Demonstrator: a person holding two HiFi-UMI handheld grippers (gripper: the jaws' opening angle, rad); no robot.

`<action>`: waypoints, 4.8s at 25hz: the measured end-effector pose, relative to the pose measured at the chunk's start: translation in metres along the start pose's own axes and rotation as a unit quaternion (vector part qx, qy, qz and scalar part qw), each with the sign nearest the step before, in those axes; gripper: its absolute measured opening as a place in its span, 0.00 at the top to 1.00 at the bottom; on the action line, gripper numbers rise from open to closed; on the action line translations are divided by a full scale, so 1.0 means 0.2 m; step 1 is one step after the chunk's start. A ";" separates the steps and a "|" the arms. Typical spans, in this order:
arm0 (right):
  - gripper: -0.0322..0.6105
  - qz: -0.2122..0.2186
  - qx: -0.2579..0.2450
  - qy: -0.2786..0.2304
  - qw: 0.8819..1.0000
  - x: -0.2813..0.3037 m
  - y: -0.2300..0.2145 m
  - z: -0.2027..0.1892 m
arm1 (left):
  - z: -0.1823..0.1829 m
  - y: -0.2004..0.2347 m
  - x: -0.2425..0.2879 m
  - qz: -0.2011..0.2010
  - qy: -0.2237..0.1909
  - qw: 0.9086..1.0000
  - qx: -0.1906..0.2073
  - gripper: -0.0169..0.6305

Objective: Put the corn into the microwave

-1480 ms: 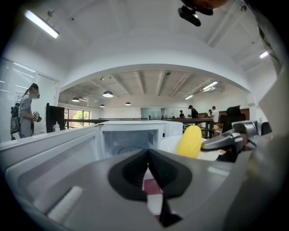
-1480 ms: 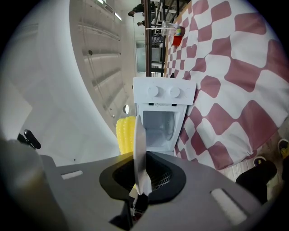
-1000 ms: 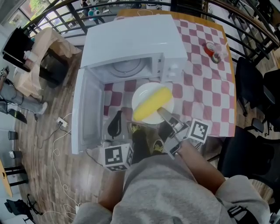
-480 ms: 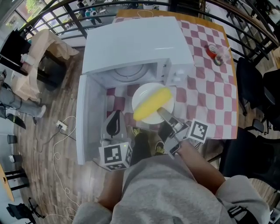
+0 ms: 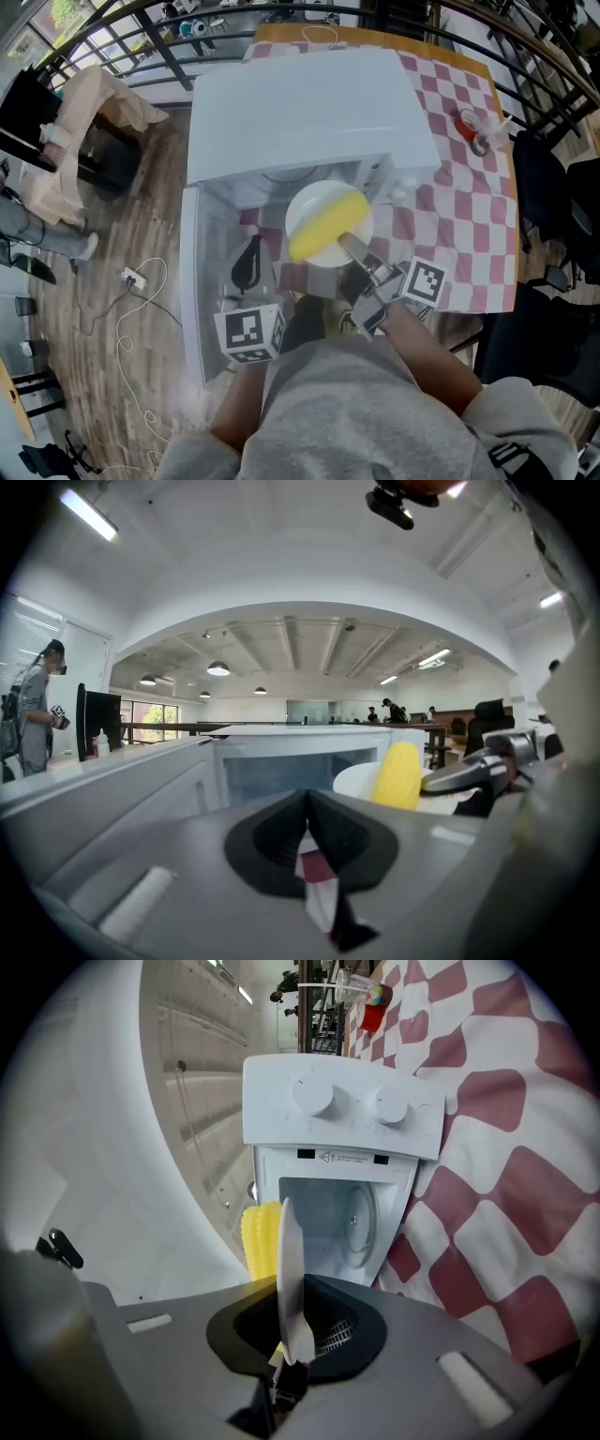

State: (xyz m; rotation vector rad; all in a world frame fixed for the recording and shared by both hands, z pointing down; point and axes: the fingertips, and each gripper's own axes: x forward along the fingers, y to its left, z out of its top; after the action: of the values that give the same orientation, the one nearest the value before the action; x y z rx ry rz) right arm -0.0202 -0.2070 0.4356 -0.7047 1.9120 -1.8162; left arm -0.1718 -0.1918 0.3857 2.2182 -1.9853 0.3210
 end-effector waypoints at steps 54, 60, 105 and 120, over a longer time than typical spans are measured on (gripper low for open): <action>0.90 -0.101 0.038 -0.092 0.990 0.81 -0.50 0.27 | -0.19 0.20 0.33 -0.087 0.061 0.992 -0.064 0.96; 0.69 -0.075 -0.018 -0.058 0.995 0.82 -0.42 0.25 | -0.20 0.17 0.32 -0.090 0.064 0.992 -0.059 0.96; 0.46 -0.288 -0.580 0.119 0.753 0.60 -0.50 0.14 | -0.19 0.06 0.32 -0.079 0.088 0.993 0.018 0.96; 0.53 -0.294 -0.613 0.115 0.724 0.74 -0.51 0.19 | -0.19 0.06 0.32 -0.078 0.089 0.993 0.023 0.96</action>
State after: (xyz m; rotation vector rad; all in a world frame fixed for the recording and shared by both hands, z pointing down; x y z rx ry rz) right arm -0.1053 -0.3307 0.5412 -1.6774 3.2567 -0.5418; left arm -0.1794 -0.2447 0.4375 2.2657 -1.7205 0.5297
